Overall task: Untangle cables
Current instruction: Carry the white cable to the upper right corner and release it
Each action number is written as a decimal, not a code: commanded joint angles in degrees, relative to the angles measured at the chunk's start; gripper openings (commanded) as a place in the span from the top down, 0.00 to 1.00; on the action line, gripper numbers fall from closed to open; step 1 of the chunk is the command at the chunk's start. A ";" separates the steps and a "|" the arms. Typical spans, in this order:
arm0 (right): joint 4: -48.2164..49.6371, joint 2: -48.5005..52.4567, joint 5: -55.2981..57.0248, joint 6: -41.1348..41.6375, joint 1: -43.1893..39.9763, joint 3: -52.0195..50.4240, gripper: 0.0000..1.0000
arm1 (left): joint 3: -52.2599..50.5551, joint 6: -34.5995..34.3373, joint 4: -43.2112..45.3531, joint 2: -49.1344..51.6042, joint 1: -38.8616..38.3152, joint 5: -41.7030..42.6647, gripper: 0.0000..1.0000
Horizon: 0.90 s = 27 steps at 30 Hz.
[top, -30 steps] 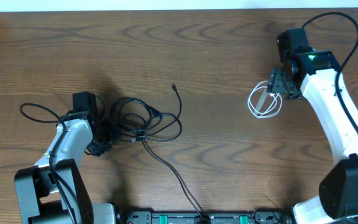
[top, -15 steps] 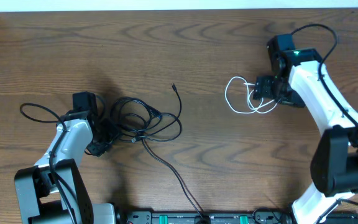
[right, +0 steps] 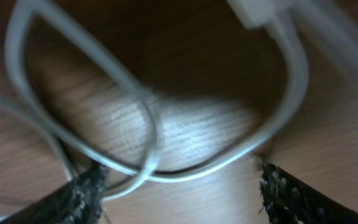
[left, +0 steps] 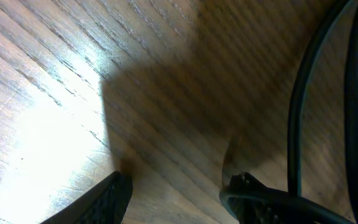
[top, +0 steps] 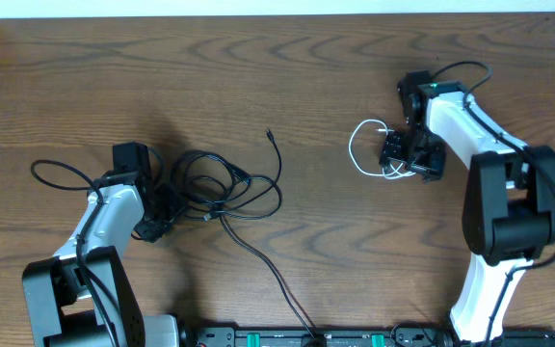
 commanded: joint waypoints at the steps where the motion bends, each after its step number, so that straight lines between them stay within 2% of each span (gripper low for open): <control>1: 0.90 3.02 -0.22 1.11 1.05 0.24 0.26 | -0.55 -0.52 0.02 0.55 0.24 -0.50 0.44; 3: 1.03 3.85 -0.13 1.05 1.03 0.24 0.37 | -0.55 -0.52 0.02 0.55 0.24 -0.50 0.44; 5: 1.05 4.07 0.87 0.46 1.03 0.24 0.57 | -0.55 -0.52 0.00 0.55 0.24 -0.50 0.44; 8: 0.96 4.07 5.25 0.44 0.96 0.24 0.78 | -0.55 -0.52 0.00 0.55 0.24 -0.50 0.44; 10: 0.74 4.07 8.26 -0.98 0.79 0.24 0.99 | -0.55 -0.52 0.02 0.55 0.24 -0.50 0.44; 15: -1.44 3.67 10.86 -11.47 -0.17 2.49 0.99 | -0.55 -0.52 0.00 0.55 0.24 -0.50 0.44; 21: -9.03 1.25 21.11 -11.23 -3.61 10.40 0.99 | -0.74 -0.50 0.02 0.55 0.24 -0.50 0.44; 27: -7.93 -2.64 25.70 -10.82 -9.40 11.58 0.99 | -1.20 -0.52 0.07 0.55 0.24 -0.52 0.44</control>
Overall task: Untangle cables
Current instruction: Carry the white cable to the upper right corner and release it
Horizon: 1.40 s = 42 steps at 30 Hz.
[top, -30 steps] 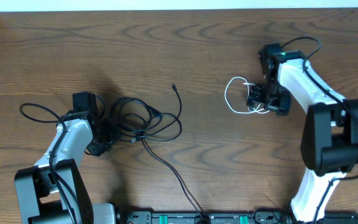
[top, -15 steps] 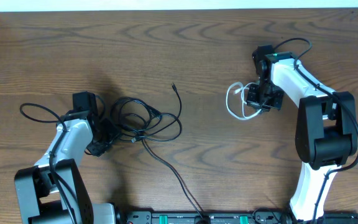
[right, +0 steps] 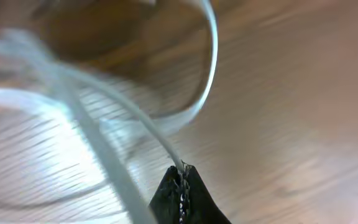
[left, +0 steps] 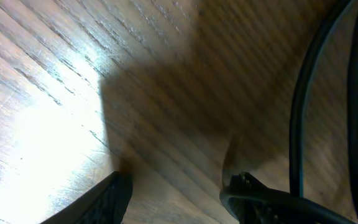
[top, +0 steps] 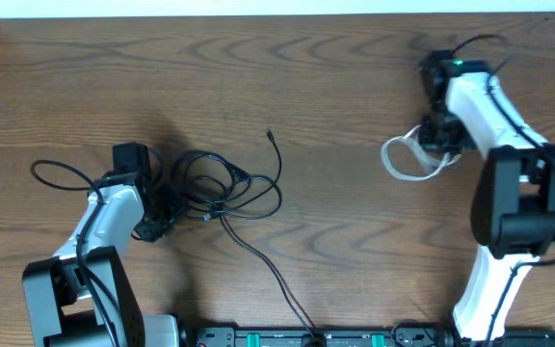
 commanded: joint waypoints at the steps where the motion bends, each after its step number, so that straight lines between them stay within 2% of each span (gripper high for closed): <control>1: 0.83 -3.32 5.90 -0.55 -4.20 1.05 0.99 | -0.98 -0.52 -0.02 0.55 0.24 -0.50 0.44; 3: 2.05 -3.58 5.88 0.63 -7.48 1.05 0.99 | -1.05 -0.52 0.28 0.55 0.24 -0.50 0.44; 9: 3.74 -3.61 5.16 11.58 -18.40 1.03 0.99 | -1.05 -0.52 0.70 0.55 0.24 -0.50 0.44; 13: 3.93 -3.61 3.76 12.31 -25.20 1.03 0.95 | -1.07 -0.52 0.70 0.55 0.24 -0.50 0.44; 14: 3.98 -3.61 3.34 12.28 -26.47 1.03 0.90 | -1.07 -0.52 0.72 0.55 0.24 -0.50 0.44; 15: 4.09 -3.61 2.40 12.28 -27.93 1.03 0.76 | -1.07 -0.52 0.74 0.55 0.24 -0.50 0.44; 16: 4.33 -3.61 0.92 12.28 -29.53 1.03 0.57 | -1.07 -0.52 0.92 0.55 0.24 -0.50 0.44; 20: 4.52 -3.61 -5.07 12.02 -33.62 1.03 0.07 | -1.16 -0.52 1.60 0.55 0.24 -0.52 0.44; 22: 4.74 -3.61 -9.38 10.51 -34.95 1.03 0.01 | -1.18 -0.50 1.77 0.55 0.24 -0.50 0.44; 25: 5.07 -3.61 -16.79 5.92 -35.82 1.03 0.01 | -1.20 -0.50 1.79 0.55 0.24 -0.52 0.44; 31: 6.21 -3.58 -23.78 -4.94 -34.03 0.85 0.01 | -1.20 -0.50 1.77 0.55 0.24 -0.52 0.44; 38: 11.96 -3.48 -27.80 -6.03 -31.45 -1.07 0.02 | -1.22 -0.46 1.77 0.55 0.24 -0.59 0.44; 42: 17.44 -3.43 -29.57 -11.15 -29.79 -3.34 0.02 | -1.22 -0.48 1.79 0.55 0.24 -2.08 0.44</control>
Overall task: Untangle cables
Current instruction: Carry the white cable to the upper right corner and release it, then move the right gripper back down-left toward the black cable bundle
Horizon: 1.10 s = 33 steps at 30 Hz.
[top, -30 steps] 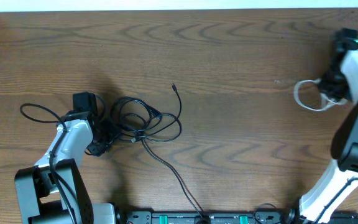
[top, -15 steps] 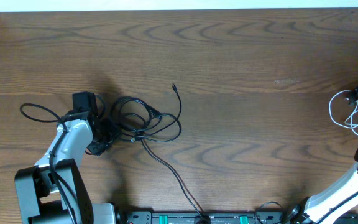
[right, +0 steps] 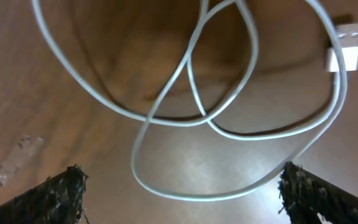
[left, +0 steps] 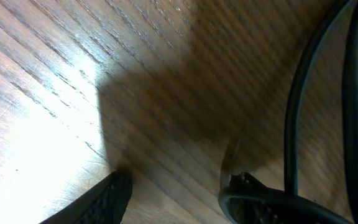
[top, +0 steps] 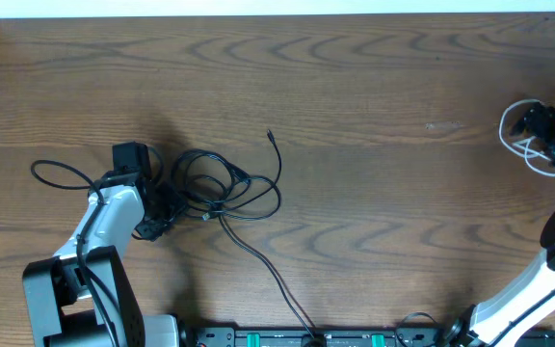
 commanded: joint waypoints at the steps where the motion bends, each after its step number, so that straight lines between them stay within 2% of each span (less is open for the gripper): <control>1: 4.20 -1.03 -4.87 -8.09 1.97 -2.97 0.02 | -0.98 -0.48 0.17 0.55 0.24 -1.95 0.44; 4: 7.26 -1.03 -8.20 -10.78 3.10 -3.65 0.02 | -1.09 -0.46 0.76 0.55 0.24 -1.92 0.44; 9: 9.46 -1.68 -8.24 -10.75 4.35 -3.34 0.01 | -2.43 -0.48 2.89 0.55 0.24 -1.90 0.44; 15: 6.64 -6.75 -0.04 -6.21 4.33 -2.71 0.01 | -3.61 -0.50 4.00 0.55 0.24 -1.86 0.44; 20: 2.10 -12.15 -4.70 -6.19 4.35 -2.71 0.01 | -3.61 -0.48 5.05 0.55 0.24 -0.98 0.44; 21: 0.81 -12.85 -6.88 -6.19 4.35 -2.71 0.01 | -3.61 -0.44 5.25 0.55 0.24 -0.15 0.46; 22: -0.83 -13.46 -9.64 -6.19 4.35 -2.73 0.01 | -3.61 -0.20 5.29 0.55 0.24 0.37 0.52; 24: -4.20 -13.88 -15.54 -6.21 4.44 -2.73 0.01 | -3.61 0.61 5.46 0.55 0.22 2.03 0.72; 25: -6.36 -13.86 -18.80 -6.21 4.61 -2.75 0.01 | -3.61 0.61 5.46 0.55 0.24 2.89 0.87; 26: -8.00 -13.84 -21.05 -6.23 4.81 -2.82 0.01 | -3.61 0.61 5.46 0.55 0.20 3.17 0.92; 30: -14.16 -13.81 -23.80 -6.69 6.69 -3.69 0.01 | -3.61 0.59 5.49 0.55 0.02 4.13 0.92; 33: -17.64 -13.81 -23.82 -10.29 9.25 -4.15 0.01 | -3.61 0.59 5.49 0.55 0.02 4.13 0.92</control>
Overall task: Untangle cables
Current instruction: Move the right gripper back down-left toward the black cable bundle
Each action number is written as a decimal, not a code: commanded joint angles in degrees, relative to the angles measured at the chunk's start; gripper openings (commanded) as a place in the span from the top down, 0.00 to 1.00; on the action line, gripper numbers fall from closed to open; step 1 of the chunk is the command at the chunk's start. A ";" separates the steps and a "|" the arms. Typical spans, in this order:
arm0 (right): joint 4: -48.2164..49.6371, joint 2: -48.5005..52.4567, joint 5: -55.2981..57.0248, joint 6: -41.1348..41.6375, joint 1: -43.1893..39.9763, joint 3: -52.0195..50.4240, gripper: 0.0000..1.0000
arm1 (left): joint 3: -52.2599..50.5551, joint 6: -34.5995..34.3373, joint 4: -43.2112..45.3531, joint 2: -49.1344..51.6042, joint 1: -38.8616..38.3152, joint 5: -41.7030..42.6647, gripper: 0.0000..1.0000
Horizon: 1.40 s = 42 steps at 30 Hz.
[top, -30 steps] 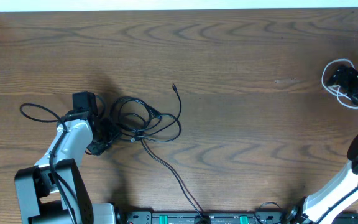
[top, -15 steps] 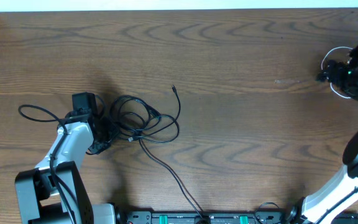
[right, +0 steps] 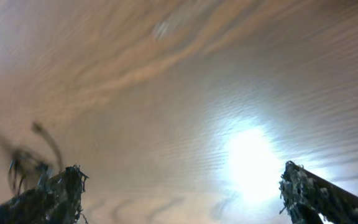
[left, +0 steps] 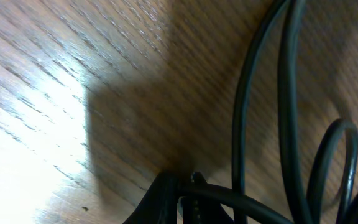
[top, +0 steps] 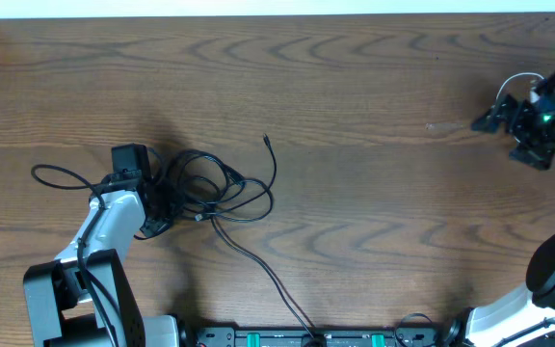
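Observation:
The black cable (top: 222, 185) lies in a tangle of loops on the wooden table (top: 355, 222); one thin end (top: 265, 139) points away and a long tail (top: 276, 284) runs to the near edge. My left gripper (top: 159, 204) sits at the tangle's left side. In the left wrist view my left gripper (left: 180, 191) is shut on a black strand (left: 241, 208), with more loops (left: 288, 93) beyond. The white cable (top: 520, 79) shows only as a small arc at the far right, behind my right gripper (top: 507, 133). The right gripper (right: 185, 186) is open with nothing between its fingers.
A black rail with green parts (top: 306, 337) runs along the near edge. A thin black wire loop (top: 54, 173) lies left of the left arm. The table's far edge (top: 258, 14) meets a white wall. In the blurred right wrist view the black tangle (right: 23, 165) is small and distant.
My left gripper has shut on a strand of the black cable, and the tangle has shifted slightly left. The right gripper has turned away from the white cable, which no longer shows in its view.
First the right gripper stood open over the white cable, right of the table's middle. Then it was shut on it, further right. Then it was open at the far right edge with the cable lying there. The left gripper stayed open by the black tangle until now.

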 commanded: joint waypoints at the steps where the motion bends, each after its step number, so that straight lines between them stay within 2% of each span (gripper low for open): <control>1: -2.62 0.11 -3.78 -4.59 3.69 -0.87 0.01 | -1.38 0.33 -0.35 1.31 0.02 1.25 0.92; 6: -5.73 0.11 -3.82 -8.90 10.71 -0.90 0.01 | -1.38 0.33 0.24 1.31 0.02 1.25 0.89; 12: -6.71 0.11 -3.78 -11.08 23.06 -0.96 0.01 | -1.38 0.33 0.33 1.31 0.02 1.20 0.88; 17: -4.44 0.11 -3.76 -11.19 35.34 -1.01 0.01 | -1.38 0.33 0.46 1.31 0.02 1.22 0.83; 27: 0.55 0.13 -3.67 -11.17 56.63 -2.05 0.01 | -1.38 0.33 0.46 1.31 0.02 1.22 0.83; 34: 5.09 0.13 -3.30 -10.47 69.66 -8.07 0.01 | -1.38 0.33 0.46 1.31 0.02 1.22 0.83; 42: 12.46 0.13 -3.30 -2.67 81.22 -18.40 0.01 | -1.38 0.33 0.46 1.31 0.02 1.22 0.83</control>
